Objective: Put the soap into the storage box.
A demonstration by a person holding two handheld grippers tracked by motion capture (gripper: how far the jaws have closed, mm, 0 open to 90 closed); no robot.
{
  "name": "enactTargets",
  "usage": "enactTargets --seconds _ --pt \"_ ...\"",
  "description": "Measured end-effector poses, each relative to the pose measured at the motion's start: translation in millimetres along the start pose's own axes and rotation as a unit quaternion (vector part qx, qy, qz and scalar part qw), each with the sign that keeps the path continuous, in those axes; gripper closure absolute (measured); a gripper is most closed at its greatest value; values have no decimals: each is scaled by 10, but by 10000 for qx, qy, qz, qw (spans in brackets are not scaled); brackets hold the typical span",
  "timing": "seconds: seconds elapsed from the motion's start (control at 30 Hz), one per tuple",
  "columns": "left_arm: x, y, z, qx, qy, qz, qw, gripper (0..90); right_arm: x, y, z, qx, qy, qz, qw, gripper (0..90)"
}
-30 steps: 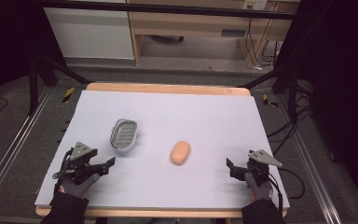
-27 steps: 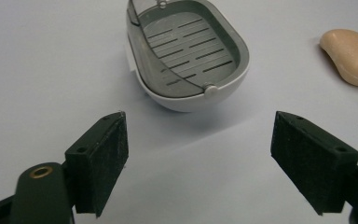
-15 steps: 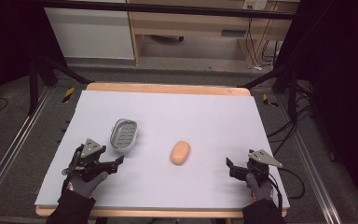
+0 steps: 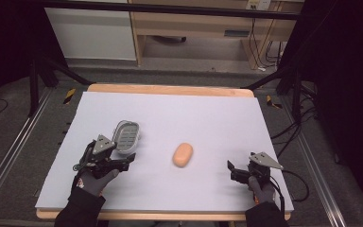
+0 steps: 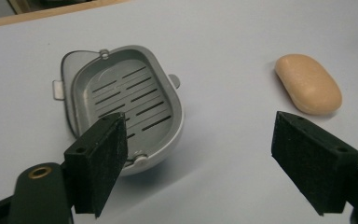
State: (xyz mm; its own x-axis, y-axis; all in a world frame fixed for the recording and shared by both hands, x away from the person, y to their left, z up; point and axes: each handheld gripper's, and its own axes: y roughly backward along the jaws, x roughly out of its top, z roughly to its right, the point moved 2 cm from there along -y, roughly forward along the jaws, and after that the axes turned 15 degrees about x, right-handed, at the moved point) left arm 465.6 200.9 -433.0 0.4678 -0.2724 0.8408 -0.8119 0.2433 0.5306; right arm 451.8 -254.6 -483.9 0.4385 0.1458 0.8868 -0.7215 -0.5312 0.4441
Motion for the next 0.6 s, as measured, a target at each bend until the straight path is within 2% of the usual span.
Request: enactTargets --seconds 0.2,0.6 --pt "72 -61 123 -51 -146 -30 9999 176 -8 -17 -5 10 15 -40 10000 28" --pt "212 -191 378 -267 -263 -29 9993 177 -15 -27 -5 45 -27 -44 10000 28"
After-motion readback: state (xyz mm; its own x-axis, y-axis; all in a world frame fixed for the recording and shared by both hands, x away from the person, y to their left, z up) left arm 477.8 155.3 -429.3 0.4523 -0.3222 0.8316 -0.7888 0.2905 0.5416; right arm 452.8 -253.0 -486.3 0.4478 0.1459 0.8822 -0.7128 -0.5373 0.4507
